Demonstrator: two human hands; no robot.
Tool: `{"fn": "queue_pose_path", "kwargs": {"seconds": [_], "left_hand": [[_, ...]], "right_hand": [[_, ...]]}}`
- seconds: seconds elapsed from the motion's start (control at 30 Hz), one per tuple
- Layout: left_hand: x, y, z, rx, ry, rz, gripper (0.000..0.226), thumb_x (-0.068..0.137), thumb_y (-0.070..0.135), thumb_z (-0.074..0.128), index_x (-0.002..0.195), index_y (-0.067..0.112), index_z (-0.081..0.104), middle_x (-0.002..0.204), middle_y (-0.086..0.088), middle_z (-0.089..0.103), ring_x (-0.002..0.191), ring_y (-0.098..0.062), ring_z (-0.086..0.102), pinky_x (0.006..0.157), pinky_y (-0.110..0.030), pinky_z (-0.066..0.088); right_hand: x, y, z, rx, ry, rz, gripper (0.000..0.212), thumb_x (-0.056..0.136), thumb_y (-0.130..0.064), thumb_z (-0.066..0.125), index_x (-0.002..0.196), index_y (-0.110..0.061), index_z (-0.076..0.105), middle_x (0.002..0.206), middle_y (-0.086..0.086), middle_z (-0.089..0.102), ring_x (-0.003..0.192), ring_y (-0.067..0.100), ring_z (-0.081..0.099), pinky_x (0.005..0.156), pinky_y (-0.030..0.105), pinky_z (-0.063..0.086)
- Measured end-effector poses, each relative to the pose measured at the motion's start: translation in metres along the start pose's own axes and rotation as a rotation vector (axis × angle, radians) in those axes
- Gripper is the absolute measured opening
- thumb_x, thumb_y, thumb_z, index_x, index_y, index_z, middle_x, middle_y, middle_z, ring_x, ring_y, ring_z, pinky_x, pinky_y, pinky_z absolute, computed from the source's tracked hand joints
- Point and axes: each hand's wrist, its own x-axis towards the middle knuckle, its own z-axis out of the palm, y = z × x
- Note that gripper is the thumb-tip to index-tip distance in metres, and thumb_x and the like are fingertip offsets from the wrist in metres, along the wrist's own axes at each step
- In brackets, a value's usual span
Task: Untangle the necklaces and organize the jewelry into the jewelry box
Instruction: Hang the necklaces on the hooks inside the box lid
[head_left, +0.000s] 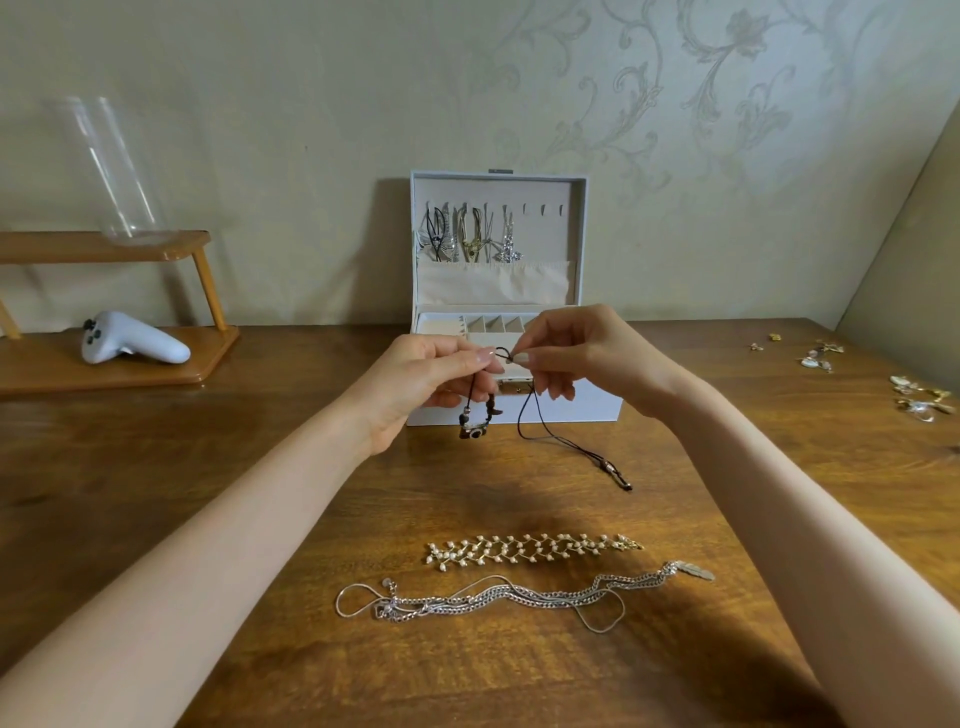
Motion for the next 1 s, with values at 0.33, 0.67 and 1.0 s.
{"fn": "queue_pose_path", "kwargs": {"seconds": [0.33, 0.67, 1.0], "left_hand": [[0.000, 0.008, 0.000, -0.448, -0.077, -0.131, 0.016, 0.074, 0.026, 0.062, 0.079, 0.011, 0.062, 0.060, 0.003, 0.058, 0.054, -0.005, 0.055, 0.048, -0.015, 0.045], [0.004, 0.003, -0.004, -0.456, -0.072, -0.116, 0.016, 0.076, 0.024, 0.062, 0.085, 0.011, 0.064, 0.067, 0.004, 0.062, 0.060, -0.005, 0.059, 0.059, -0.017, 0.051], [0.002, -0.001, -0.004, -0.089, 0.074, 0.004, 0.010, 0.086, 0.014, 0.063, 0.093, 0.011, 0.069, 0.081, -0.002, 0.073, 0.071, -0.006, 0.065, 0.064, -0.017, 0.051]], "right_hand": [[-0.001, 0.004, 0.010, 0.054, -0.283, 0.032, 0.007, 0.082, -0.008, 0.067, 0.089, -0.008, 0.066, 0.076, 0.017, 0.057, 0.061, 0.015, 0.056, 0.060, 0.026, 0.047], [-0.001, 0.007, 0.017, 0.142, -0.332, 0.048, 0.045, 0.081, -0.020, 0.064, 0.104, 0.017, 0.057, 0.077, 0.016, 0.060, 0.062, 0.015, 0.055, 0.059, 0.022, 0.047], [-0.001, 0.007, 0.018, 0.080, 0.005, 0.009, 0.020, 0.090, -0.016, 0.061, 0.092, 0.004, 0.060, 0.052, 0.012, 0.051, 0.045, 0.022, 0.039, 0.044, 0.014, 0.038]]}}
